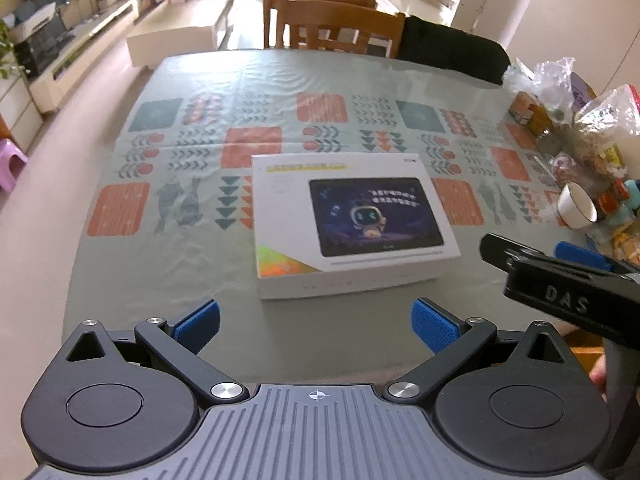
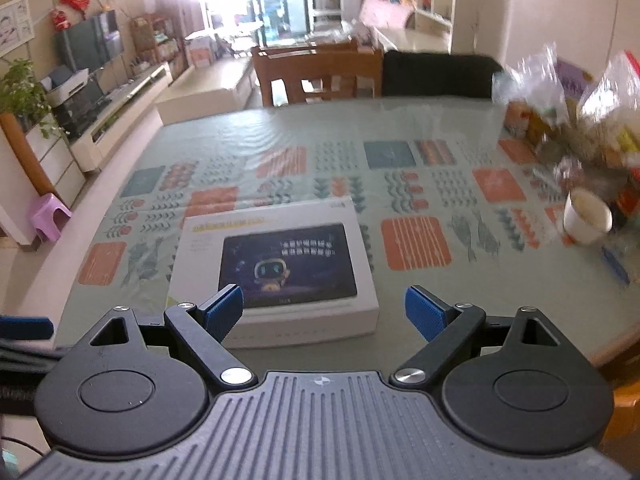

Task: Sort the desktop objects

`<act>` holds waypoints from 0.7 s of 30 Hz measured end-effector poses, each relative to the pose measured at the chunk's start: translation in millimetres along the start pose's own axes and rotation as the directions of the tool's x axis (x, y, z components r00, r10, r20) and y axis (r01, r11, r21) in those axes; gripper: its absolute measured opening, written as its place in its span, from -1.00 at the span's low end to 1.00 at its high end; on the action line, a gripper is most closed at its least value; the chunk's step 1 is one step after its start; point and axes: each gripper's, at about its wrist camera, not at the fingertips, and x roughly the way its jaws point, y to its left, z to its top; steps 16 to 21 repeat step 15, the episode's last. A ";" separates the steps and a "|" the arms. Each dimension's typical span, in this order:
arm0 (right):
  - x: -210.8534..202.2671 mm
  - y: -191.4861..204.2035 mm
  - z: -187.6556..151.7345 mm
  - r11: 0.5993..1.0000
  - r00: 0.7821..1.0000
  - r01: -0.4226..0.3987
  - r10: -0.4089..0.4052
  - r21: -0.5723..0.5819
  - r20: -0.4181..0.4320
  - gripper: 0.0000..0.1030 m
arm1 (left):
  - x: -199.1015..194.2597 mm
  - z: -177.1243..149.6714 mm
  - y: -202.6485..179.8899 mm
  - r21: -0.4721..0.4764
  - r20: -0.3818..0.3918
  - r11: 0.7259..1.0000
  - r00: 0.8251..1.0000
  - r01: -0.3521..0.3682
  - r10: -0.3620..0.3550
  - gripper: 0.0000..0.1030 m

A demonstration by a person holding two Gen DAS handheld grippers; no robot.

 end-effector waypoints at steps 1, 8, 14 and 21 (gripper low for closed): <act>2.3 -2.8 -1.6 1.000 1.000 -0.010 0.010 0.014 -0.012 1.00 | -0.3 -1.1 -2.3 0.005 0.000 1.000 1.000 -0.006 0.006 1.00; 6.8 -0.8 -6.6 1.000 0.999 0.010 -0.010 0.000 -0.036 1.00 | -1.1 -7.4 -13.1 0.033 -0.001 0.999 1.000 -0.023 0.023 1.00; 11.5 0.5 -13.1 1.000 0.999 0.012 -0.012 0.000 -0.049 1.00 | -2.2 -7.4 -15.7 0.029 0.005 0.999 1.000 -0.025 0.025 1.00; 12.3 0.7 -14.2 1.000 0.999 0.012 -0.012 0.000 -0.051 1.00 | -2.0 -7.3 -16.4 0.030 0.004 0.999 1.000 -0.027 0.027 1.00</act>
